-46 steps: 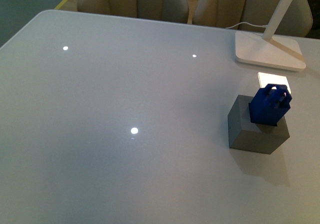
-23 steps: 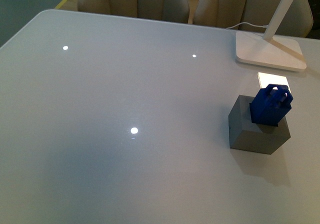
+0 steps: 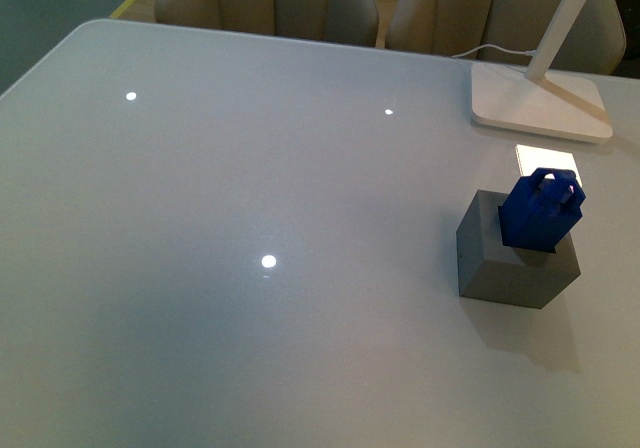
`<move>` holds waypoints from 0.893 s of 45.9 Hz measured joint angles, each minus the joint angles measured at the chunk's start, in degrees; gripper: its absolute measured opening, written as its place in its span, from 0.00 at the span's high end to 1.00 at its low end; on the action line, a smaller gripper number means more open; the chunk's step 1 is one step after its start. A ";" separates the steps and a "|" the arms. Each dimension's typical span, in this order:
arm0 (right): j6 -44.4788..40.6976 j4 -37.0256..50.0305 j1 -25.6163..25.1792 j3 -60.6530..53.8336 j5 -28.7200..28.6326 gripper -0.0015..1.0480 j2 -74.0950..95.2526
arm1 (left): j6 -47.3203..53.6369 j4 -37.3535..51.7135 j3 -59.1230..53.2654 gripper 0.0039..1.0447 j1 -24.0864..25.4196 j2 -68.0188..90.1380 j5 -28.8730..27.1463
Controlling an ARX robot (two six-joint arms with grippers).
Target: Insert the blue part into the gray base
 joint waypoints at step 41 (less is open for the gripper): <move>0.00 -24.57 0.00 -0.04 0.00 0.98 -25.57 | 0.00 0.00 0.00 0.07 0.00 0.00 0.00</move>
